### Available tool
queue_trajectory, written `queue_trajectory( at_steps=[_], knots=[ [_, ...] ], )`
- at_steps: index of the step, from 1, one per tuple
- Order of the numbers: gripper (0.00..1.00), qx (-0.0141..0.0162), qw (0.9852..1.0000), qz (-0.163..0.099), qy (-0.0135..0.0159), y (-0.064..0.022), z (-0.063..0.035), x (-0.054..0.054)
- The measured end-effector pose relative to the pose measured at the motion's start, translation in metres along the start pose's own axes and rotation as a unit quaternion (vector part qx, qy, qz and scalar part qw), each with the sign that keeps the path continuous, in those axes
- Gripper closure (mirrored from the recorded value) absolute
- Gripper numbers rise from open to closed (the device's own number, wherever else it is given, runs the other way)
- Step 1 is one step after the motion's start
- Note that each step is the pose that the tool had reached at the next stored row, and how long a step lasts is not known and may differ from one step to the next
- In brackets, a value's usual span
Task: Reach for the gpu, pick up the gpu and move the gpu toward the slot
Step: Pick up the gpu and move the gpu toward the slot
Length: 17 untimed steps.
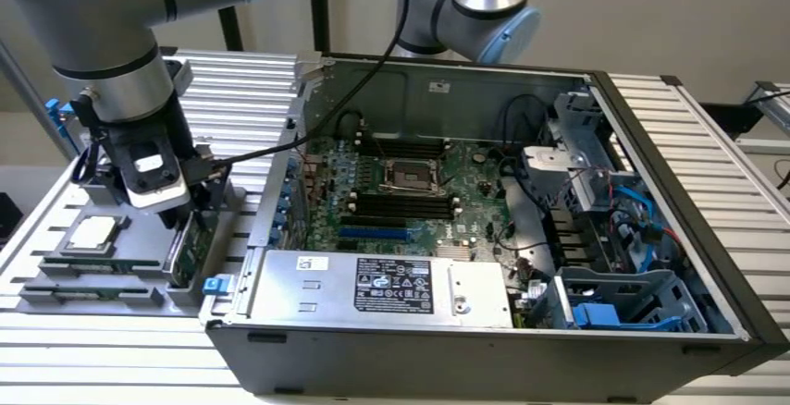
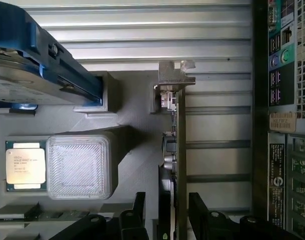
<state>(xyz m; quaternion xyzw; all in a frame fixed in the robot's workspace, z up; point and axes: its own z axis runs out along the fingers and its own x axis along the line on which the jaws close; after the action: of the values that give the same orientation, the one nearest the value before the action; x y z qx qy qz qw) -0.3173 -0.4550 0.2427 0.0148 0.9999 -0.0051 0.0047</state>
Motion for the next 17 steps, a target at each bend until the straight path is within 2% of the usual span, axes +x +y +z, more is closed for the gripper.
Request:
queue_trajectory(
  at_steps=[1, 2, 5, 9, 10, 17],
  knots=[
    [0.54, 0.0006, 1.0, 0.0, 0.0, 0.0001, 0.0002, 0.0],
    [0.61, 0.0012, 1.0, 0.0, 0.0, 0.0002, 0.0004, 0.0],
    [0.61, 0.0026, 1.0, 0.0, 0.0002, 0.0004, 0.0007, 0.0001],
    [0.64, 0.0026, 1.0, 0.0, -0.0004, 0.0006, 0.0011, 0.0001],
    [0.71, 0.0025, 1.0, 0.0, -0.0007, 0.0006, 0.0011, 0.0001],
    [0.74, 0.0026, 1.0, 0.0, -0.0013, 0.0006, 0.0011, 0.0001]
  ],
)
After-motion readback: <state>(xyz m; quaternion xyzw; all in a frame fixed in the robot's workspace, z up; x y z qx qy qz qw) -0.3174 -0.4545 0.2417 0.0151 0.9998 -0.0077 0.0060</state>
